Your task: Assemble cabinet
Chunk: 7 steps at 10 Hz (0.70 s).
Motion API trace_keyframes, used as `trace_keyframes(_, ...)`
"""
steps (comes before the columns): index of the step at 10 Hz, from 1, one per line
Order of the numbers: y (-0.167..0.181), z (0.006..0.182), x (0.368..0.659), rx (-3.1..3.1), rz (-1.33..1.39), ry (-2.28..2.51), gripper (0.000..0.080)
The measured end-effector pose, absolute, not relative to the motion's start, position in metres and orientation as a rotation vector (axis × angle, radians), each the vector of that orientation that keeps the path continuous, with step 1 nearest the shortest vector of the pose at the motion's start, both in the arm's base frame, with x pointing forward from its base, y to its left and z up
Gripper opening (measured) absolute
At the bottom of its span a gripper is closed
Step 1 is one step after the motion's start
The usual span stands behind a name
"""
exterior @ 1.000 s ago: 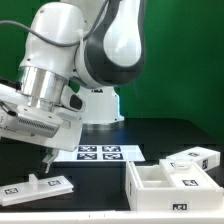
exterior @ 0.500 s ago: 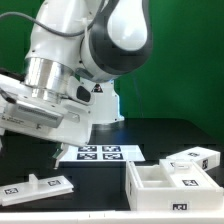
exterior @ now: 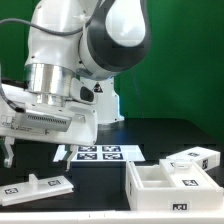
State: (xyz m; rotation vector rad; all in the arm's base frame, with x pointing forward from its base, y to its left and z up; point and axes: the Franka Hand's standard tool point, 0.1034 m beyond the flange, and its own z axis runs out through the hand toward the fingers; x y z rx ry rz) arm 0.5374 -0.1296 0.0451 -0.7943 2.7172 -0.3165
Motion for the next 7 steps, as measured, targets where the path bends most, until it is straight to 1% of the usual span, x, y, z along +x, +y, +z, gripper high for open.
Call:
trace_keyframes(2, -0.132, 0.045, 0.536, -0.792, -0.33, 2.72, 0.0796)
trace_keyframes(3, -0.136, 0.049, 0.537, -0.69, -0.367, 2.733, 0.0796)
trace_keyframes(4, -0.138, 0.058, 0.542, -0.564, -0.427, 2.728, 0.0796)
trace_keyframes(7, -0.125, 0.059, 0.548, -0.551, -0.252, 2.714, 0.0796)
